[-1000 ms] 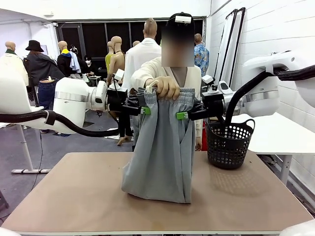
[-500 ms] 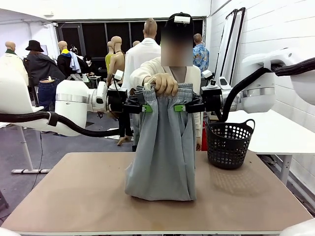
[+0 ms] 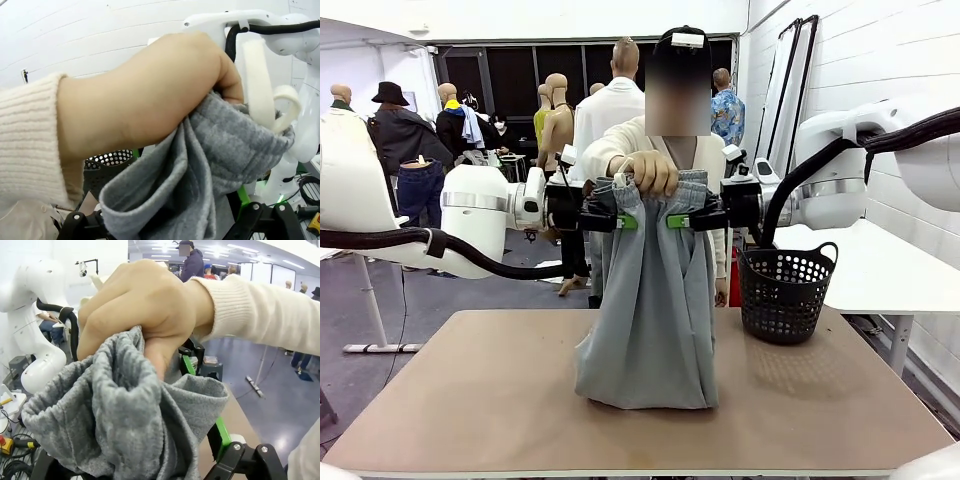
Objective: Fold the training pants.
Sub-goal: Release the ends of the Training pants and then grab the overlapped ends.
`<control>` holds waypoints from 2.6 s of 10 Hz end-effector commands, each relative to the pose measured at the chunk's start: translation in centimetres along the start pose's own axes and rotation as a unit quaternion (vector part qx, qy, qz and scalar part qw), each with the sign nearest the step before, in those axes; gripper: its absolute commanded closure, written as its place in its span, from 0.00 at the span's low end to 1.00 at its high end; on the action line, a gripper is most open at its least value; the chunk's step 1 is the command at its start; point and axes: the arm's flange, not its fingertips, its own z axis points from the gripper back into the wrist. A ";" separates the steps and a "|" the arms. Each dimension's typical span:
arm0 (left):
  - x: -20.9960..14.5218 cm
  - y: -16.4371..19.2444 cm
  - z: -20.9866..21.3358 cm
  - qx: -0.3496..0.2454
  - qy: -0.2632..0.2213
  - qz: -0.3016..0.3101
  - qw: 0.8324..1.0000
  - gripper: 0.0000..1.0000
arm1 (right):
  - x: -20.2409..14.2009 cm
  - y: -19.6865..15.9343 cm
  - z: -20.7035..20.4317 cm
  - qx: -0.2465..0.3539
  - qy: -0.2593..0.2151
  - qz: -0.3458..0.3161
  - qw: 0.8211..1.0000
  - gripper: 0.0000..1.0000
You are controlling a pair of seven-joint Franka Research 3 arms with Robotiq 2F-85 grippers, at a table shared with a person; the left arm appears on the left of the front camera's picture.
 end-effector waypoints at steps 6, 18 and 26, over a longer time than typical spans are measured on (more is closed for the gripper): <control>0.0 -3.2 1.0 -0.020 0.020 -0.004 1.000 0.00 | 0.2 -1.0 -0.9 0.004 -0.012 0.021 1.000 0.00; 0.7 -2.8 2.2 0.007 -0.017 0.026 0.999 0.00 | 0.3 -0.5 -2.0 0.012 0.008 0.023 1.000 0.00; -0.1 -0.5 1.9 -0.007 0.013 0.011 1.000 0.85 | 0.5 -1.7 -0.9 0.015 0.016 0.037 0.999 0.91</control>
